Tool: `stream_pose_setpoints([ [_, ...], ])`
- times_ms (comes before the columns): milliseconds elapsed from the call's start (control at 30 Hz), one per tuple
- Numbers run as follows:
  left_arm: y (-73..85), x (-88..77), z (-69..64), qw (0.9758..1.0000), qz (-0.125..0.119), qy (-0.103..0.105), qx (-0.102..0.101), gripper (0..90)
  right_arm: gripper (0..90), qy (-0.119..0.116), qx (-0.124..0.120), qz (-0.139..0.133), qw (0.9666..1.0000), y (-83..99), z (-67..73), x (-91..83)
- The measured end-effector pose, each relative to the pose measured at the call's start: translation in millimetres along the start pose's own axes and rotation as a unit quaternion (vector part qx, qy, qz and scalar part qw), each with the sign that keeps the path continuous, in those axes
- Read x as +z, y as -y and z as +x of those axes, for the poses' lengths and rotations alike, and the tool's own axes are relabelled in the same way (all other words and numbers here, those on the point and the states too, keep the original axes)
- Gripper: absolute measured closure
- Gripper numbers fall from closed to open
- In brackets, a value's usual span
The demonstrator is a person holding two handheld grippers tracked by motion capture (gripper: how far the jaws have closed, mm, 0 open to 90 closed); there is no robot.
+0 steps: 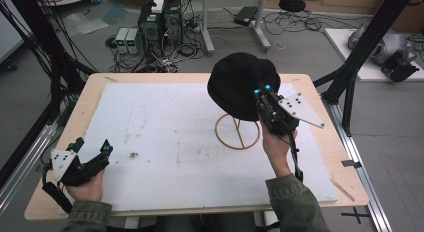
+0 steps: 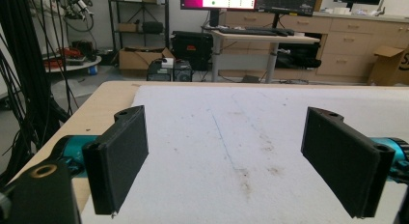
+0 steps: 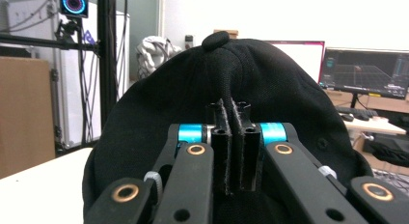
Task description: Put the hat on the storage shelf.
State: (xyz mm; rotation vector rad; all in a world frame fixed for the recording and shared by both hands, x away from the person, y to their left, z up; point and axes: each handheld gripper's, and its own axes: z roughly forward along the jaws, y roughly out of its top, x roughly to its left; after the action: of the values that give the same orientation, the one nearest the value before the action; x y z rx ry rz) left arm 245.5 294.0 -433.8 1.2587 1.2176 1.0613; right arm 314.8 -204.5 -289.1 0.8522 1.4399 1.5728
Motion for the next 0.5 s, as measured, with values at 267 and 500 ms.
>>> stream_pose_setpoints([
  [267,-0.3,0.7,-0.6,1.0,0.0,0.0,0.0,17.0,87.3,0.01,-0.001,0.028,0.9996,2.3,-2.4,3.6],
  [500,-0.4,1.0,-0.6,1.0,0.0,0.001,-0.001,17.0,86.5,0.0,-0.001,0.042,0.9991,3.2,-0.9,4.6],
])
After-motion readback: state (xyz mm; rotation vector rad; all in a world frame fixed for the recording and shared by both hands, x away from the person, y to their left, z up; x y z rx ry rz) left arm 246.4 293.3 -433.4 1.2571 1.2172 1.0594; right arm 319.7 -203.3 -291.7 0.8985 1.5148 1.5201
